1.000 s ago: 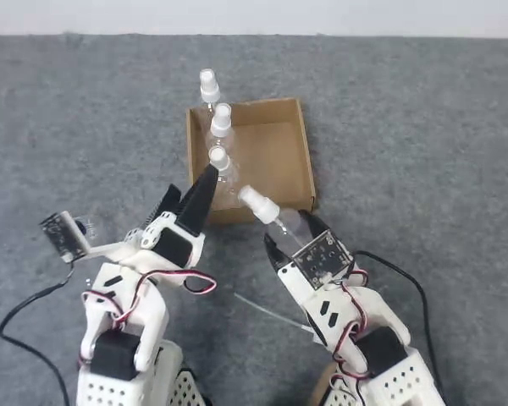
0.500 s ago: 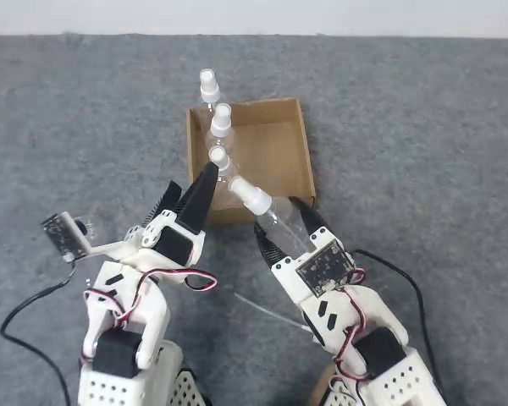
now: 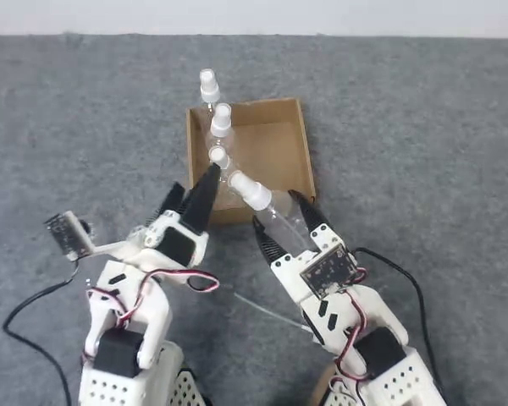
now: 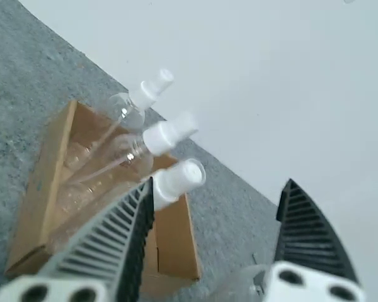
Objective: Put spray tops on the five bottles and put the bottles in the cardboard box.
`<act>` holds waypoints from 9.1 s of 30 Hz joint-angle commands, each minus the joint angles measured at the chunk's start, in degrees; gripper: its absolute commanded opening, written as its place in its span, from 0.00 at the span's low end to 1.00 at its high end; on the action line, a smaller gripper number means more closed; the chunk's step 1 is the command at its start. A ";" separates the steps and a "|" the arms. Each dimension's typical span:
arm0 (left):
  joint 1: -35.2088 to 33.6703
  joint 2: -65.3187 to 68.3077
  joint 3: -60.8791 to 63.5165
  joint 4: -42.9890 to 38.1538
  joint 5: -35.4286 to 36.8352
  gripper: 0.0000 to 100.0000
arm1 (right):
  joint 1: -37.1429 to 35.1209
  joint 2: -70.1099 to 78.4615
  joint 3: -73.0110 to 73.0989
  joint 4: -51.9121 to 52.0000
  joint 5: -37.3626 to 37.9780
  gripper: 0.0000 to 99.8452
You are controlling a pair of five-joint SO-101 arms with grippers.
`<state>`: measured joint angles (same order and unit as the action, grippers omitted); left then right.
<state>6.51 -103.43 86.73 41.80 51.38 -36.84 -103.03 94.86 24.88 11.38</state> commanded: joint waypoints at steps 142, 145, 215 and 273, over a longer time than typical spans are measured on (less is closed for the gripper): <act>-21.45 -1.23 2.68 -9.41 -4.92 0.29 | 16.40 22.55 -38.68 22.55 3.16 0.06; -21.45 -1.23 2.68 -9.41 -4.92 0.29 | 16.40 29.58 -42.55 20.70 3.16 0.06; -21.45 -1.23 3.30 -9.58 -6.86 0.29 | 11.21 102.37 -74.81 -15.43 -8.26 0.06; -21.89 -1.23 3.03 -9.58 -6.86 0.29 | 15.25 124.18 -85.63 -12.88 -15.91 0.06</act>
<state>-15.21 -103.52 90.51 34.07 45.05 -22.59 21.27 10.37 10.37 -4.53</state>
